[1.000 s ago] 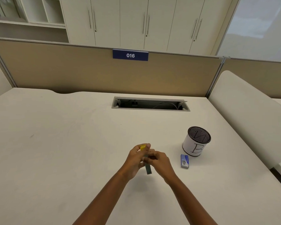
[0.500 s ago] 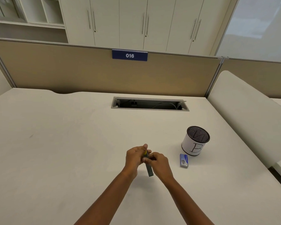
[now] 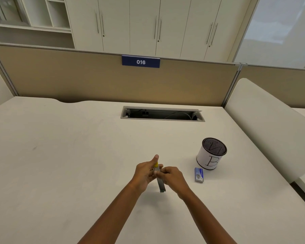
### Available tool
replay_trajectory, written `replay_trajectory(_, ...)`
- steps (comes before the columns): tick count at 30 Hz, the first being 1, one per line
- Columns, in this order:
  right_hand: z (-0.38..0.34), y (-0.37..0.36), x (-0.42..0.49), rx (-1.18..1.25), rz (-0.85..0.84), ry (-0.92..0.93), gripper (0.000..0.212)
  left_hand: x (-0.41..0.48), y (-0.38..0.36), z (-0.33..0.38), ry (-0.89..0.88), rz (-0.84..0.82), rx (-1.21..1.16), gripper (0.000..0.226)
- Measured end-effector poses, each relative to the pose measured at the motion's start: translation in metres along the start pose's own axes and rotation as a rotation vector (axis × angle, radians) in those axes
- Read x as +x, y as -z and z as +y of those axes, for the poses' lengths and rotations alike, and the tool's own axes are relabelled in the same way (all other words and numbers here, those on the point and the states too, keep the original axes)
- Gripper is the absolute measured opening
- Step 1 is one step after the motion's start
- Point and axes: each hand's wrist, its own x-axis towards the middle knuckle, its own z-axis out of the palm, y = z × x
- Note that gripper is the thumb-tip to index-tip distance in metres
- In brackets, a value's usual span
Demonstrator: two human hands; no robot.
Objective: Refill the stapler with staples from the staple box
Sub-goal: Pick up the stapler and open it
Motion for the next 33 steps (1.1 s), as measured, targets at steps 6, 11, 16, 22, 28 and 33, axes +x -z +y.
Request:
replay_trajectory(6,-0.002,0.003,-0.002,0.111,-0.065,-0.025,0.025,0.000,0.006,0.000,0.074,-0.106,-0.162,0.050)
replay_trajectory(11,-0.003,0.006,-0.003,0.226,-0.149,-0.071,0.034,0.000,0.009,-0.001,0.080,-0.085,-0.175,0.032)
replay_trajectory(16,-0.002,0.008,-0.004,0.375,-0.184,-0.118,0.031,-0.002,0.010,-0.001,0.072,-0.058,-0.179,0.027)
replay_trajectory(22,0.004,0.013,0.001,0.859,-0.174,-0.276,0.036,0.000,0.016,0.003,0.135,-0.019,-0.196,0.036)
replay_trajectory(28,0.007,0.011,0.001,0.824,-0.140,-0.309,0.033,-0.001,0.015,0.001,0.175,-0.054,-0.258,0.032)
replay_trajectory(33,0.001,0.008,-0.002,0.579,-0.084,-0.229,0.029,-0.003,0.012,0.002,0.207,-0.046,-0.252,0.032)
